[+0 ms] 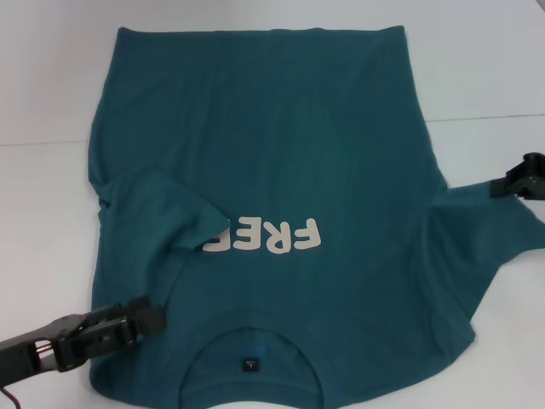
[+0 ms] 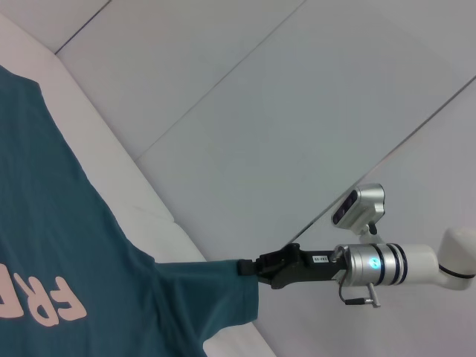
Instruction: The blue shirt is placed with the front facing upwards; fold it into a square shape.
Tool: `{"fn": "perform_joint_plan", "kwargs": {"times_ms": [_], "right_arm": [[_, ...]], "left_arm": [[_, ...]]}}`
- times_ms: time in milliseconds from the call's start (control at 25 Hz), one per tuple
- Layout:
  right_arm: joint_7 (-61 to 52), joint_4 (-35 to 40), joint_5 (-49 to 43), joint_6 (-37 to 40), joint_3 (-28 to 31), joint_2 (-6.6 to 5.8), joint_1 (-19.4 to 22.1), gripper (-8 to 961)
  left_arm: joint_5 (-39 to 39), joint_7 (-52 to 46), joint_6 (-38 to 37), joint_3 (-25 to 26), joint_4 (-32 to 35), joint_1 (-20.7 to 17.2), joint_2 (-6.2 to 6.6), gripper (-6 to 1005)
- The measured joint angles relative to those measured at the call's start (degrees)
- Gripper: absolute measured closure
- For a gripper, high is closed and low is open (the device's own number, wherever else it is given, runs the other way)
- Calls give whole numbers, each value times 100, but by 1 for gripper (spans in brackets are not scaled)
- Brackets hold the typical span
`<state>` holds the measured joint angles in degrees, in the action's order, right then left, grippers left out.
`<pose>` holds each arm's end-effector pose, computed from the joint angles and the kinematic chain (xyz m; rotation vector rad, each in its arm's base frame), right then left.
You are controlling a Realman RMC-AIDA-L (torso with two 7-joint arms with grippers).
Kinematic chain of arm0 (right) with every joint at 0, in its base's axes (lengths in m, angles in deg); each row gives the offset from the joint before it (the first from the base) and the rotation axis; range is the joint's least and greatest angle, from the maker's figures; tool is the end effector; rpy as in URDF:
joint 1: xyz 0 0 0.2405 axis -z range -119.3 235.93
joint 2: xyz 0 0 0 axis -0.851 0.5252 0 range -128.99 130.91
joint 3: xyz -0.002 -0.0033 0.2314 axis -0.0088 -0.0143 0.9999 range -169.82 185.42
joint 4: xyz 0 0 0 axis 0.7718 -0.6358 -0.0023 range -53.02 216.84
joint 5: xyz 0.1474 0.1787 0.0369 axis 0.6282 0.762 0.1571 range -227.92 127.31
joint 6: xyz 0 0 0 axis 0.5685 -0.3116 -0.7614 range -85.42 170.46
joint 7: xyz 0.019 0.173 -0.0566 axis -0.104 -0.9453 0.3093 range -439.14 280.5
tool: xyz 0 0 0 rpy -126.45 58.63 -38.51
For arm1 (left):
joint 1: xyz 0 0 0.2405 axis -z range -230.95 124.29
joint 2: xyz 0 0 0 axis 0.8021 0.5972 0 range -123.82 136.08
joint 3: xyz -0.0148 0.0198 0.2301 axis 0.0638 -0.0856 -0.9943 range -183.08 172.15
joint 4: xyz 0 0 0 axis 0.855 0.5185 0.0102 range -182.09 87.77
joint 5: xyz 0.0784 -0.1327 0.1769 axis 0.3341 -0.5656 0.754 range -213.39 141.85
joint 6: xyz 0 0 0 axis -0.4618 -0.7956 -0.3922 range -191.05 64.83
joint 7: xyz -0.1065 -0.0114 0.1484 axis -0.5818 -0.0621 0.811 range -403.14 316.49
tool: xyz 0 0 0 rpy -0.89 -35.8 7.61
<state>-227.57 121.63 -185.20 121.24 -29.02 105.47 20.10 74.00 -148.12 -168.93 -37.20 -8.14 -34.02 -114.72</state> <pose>0.3018 0.4246 0.0948 -1.9527 1.8182 0.3557 -0.2620 0.2802 0.0053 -2.5084 -1.4028 -1.1694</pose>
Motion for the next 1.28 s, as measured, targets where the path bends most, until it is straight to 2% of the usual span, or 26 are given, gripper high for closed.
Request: {"fn": "perform_joint_plan", "kwargs": {"times_ms": [320, 840, 1120, 1280], "right_arm": [[-264, 87, -986, -550, -45, 14, -208, 942], [-472, 104, -2042, -623, -137, 77, -441, 942], [-421, 108, -2025, -165, -167, 83, -573, 941], [-209, 114, -2018, 361, -185, 148, -756, 941]], "left_arm": [[0, -4, 0, 0, 0, -21, -1, 50], [0, -2, 39, 0, -57, -4, -1, 50], [0, 3, 50, 0, -67, -23, -1, 49], [0, 3, 62, 0, -70, -23, -1, 49]]}}
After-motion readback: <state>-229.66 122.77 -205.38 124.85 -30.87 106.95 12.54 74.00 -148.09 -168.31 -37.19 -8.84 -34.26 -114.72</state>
